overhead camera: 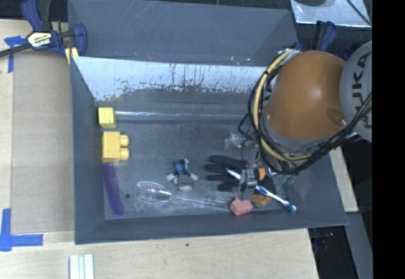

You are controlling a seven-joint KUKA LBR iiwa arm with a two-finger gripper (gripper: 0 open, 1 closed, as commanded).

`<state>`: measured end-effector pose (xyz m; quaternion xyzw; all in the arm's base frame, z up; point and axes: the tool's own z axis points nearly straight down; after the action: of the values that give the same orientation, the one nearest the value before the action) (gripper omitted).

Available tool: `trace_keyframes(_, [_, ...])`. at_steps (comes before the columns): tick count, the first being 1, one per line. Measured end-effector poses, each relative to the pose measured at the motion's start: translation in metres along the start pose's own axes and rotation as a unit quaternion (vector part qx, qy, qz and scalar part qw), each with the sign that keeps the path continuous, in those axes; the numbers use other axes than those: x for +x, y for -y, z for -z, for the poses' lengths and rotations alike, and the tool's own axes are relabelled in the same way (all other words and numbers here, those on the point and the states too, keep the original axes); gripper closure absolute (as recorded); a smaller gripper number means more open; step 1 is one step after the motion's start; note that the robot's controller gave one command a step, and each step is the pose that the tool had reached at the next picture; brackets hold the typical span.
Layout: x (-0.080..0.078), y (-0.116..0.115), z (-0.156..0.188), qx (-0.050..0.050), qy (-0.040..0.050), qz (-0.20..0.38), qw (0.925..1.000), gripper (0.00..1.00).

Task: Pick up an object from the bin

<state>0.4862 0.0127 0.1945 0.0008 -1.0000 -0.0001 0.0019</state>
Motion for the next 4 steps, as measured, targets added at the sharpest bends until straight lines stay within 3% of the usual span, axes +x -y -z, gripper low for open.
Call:
trace_keyframes(1, [-0.002, 0.0, 0.003, 0.0, 0.0033, 0.0, 1.0, 0.0])
trace_keyframes(2, [-0.021, 0.055, -0.086, 0.001, 0.0061, 0.01, 0.9999, 0.0])
trace_keyframes(3, [-0.049, 0.083, -0.124, -0.001, 0.0111, -0.04, 0.9991, 0.0])
trace_keyframes(4, [-0.06, 0.074, -0.123, 0.0, 0.0081, -0.048, 0.9988, 0.0])
